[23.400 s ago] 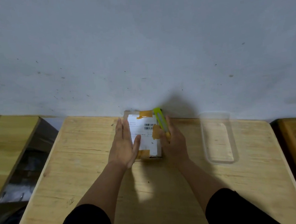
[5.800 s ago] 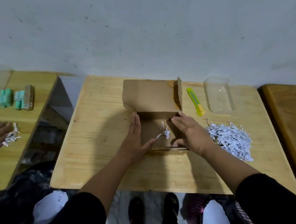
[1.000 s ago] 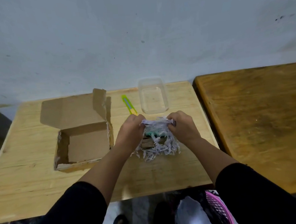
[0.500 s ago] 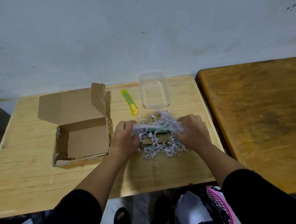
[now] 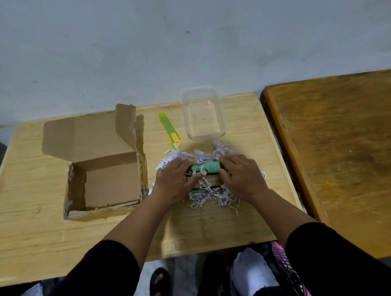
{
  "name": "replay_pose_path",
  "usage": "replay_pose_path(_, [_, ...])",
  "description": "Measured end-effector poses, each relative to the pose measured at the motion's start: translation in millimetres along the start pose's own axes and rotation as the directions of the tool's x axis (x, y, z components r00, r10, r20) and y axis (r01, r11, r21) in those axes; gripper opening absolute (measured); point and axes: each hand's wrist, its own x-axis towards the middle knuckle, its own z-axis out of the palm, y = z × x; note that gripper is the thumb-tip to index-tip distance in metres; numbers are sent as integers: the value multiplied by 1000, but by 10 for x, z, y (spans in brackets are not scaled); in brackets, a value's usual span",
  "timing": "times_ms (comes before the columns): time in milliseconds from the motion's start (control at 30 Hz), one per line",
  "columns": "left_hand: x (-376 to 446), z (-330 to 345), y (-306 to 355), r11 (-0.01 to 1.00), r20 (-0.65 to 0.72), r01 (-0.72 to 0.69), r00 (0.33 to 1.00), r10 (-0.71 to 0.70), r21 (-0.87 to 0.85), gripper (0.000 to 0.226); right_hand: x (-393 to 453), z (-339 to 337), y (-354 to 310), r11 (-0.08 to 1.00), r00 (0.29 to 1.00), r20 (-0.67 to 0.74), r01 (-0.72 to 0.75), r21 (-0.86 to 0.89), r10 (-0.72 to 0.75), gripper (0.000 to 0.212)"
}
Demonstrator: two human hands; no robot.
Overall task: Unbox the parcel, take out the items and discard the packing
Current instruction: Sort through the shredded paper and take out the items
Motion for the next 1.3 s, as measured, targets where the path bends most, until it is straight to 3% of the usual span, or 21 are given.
replay_pose_path(133, [-35, -45, 15, 999, -136, 4, 991, -9, -33, 53, -58, -55, 45, 999, 994, -106, -33, 1, 33, 47])
replay_pose_path(200, [-58, -45, 62, 993, -269, -108, 956, 116, 44, 49, -93, -64, 28, 999, 985, -170, 30, -30, -35, 36])
replay_pose_path(333, [-141, 30, 103, 947, -176, -304, 932, 318, 104, 40, -137, -25, -90, 995, 991, -94, 97, -12, -98, 37])
replay_pose_path(600, [-361, 41, -40, 944, -322, -320, 888, 330, 86, 10, -305, 51, -7, 999, 998, -62, 20, 33, -18, 34])
replay_pose_path(800, [-522, 44, -132, 946, -362, -283, 875, 322, 158, 39, -383, 26, -28, 1000, 998, -54, -9, 23, 11, 35])
replay_pose_path(933, [-438, -20, -52, 975, -470, -208, 854, 222, 82, 34, -298, 10, -78, 999, 991, -133, 37, 37, -31, 31])
replay_pose_path(1100, [-300, 35, -18, 997, -135, -65, 989, 60, -32, 86, -148, 40, -227, 988, 989, -104, 113, 103, -102, 44])
replay_pose_path(1200, [-261, 117, -52, 999, -7, 36, 999, -36, -25, 91, -31, 74, -233, 987, 998, -66, 19, 159, -9, 40])
replay_pose_path(1300, [-257, 155, -57, 999, 28, 47, 998, -48, 8, 92, 65, 80, -157, 987, 997, 37, -71, 144, 67, 41])
